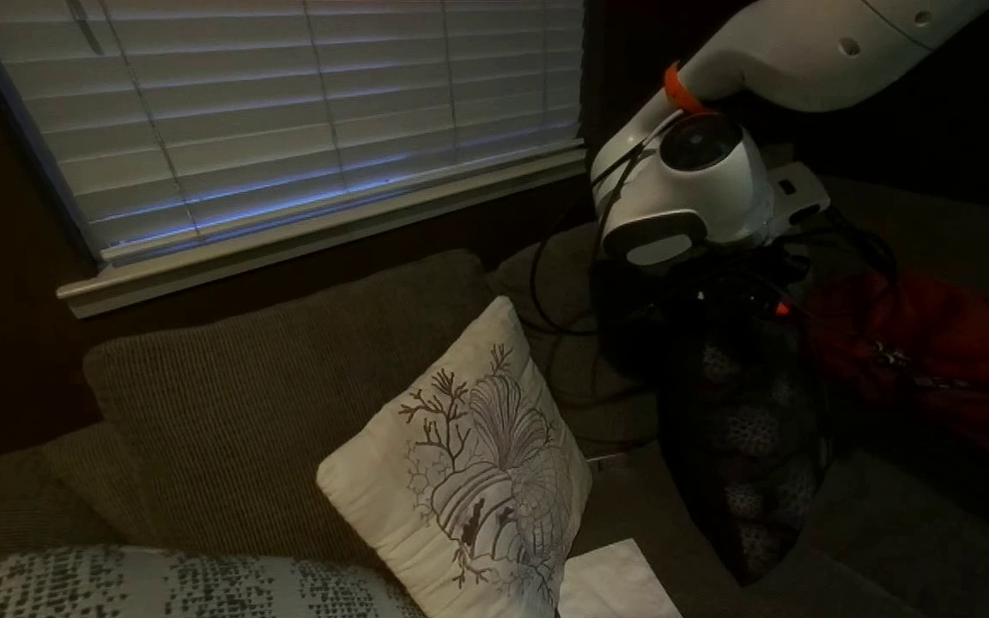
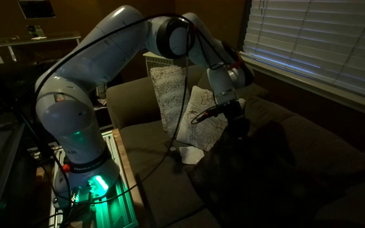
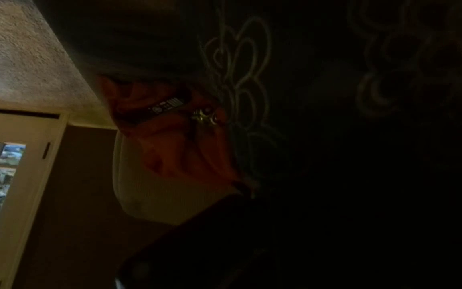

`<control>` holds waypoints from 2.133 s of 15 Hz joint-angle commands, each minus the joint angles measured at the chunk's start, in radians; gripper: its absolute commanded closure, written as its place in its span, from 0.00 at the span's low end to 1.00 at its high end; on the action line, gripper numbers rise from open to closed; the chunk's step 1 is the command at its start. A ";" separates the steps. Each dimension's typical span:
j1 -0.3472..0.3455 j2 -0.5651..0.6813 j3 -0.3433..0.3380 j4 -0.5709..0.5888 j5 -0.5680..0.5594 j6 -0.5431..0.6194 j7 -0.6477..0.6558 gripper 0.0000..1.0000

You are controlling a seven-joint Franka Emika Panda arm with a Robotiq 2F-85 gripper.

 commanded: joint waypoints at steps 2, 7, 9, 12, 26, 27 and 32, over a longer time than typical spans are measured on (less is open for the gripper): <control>0.133 -0.032 -0.150 -0.031 -0.024 0.023 0.045 0.99; 0.081 -0.013 -0.036 0.009 -0.189 0.127 0.172 0.99; 0.263 0.013 -0.298 -0.004 -0.015 0.025 0.118 0.99; 0.289 0.045 -0.341 0.018 0.016 0.025 0.120 0.99; 0.180 0.184 -0.258 0.223 -0.023 0.018 0.304 0.99; 0.180 0.192 -0.261 0.240 -0.016 0.017 0.314 0.99; 0.145 0.296 -0.202 0.421 -0.102 0.102 0.309 0.99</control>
